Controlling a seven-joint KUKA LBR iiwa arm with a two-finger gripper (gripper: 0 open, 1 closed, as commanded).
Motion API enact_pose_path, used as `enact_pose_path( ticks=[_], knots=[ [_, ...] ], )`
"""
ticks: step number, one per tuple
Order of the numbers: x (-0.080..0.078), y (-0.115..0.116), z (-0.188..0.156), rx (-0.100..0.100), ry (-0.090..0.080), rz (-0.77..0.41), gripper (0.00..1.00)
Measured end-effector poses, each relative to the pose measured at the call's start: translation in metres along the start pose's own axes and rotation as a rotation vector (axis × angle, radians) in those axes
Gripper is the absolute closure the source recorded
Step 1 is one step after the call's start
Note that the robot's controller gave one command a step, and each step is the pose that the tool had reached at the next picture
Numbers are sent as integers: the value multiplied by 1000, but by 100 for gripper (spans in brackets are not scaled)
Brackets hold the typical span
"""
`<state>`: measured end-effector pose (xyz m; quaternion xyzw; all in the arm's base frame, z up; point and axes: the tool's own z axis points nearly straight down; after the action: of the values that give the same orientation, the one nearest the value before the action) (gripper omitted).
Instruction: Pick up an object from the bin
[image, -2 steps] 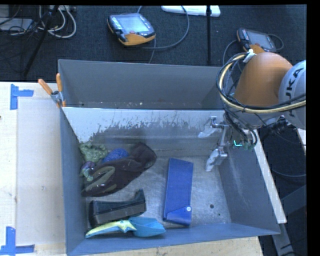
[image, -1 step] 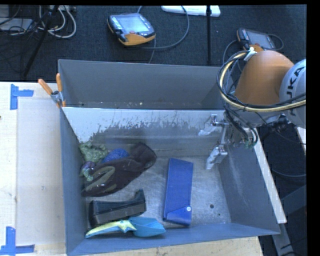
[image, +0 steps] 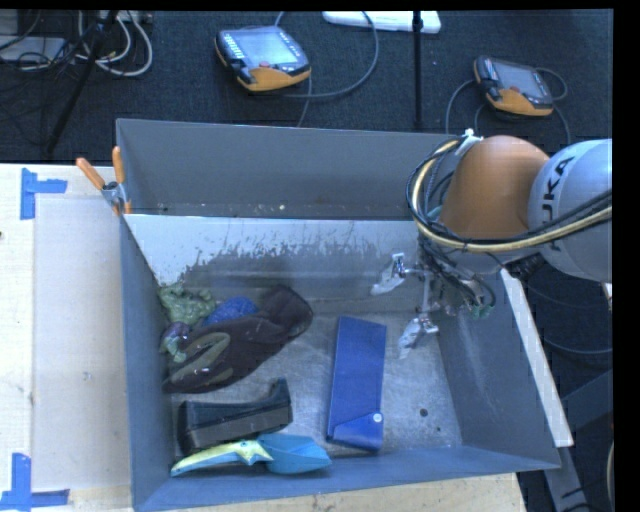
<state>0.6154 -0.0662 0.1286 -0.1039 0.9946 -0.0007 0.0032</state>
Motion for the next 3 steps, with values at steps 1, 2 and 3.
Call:
enact_pose_path(
  ticks=[1, 2, 3],
  knots=[
    [0, 4, 30, -5, 10, -115, 0],
    [0, 25, 15, -4, 5, -367, 0],
    [6, 45, 53, 0, -5, -542, 0]
  ],
)
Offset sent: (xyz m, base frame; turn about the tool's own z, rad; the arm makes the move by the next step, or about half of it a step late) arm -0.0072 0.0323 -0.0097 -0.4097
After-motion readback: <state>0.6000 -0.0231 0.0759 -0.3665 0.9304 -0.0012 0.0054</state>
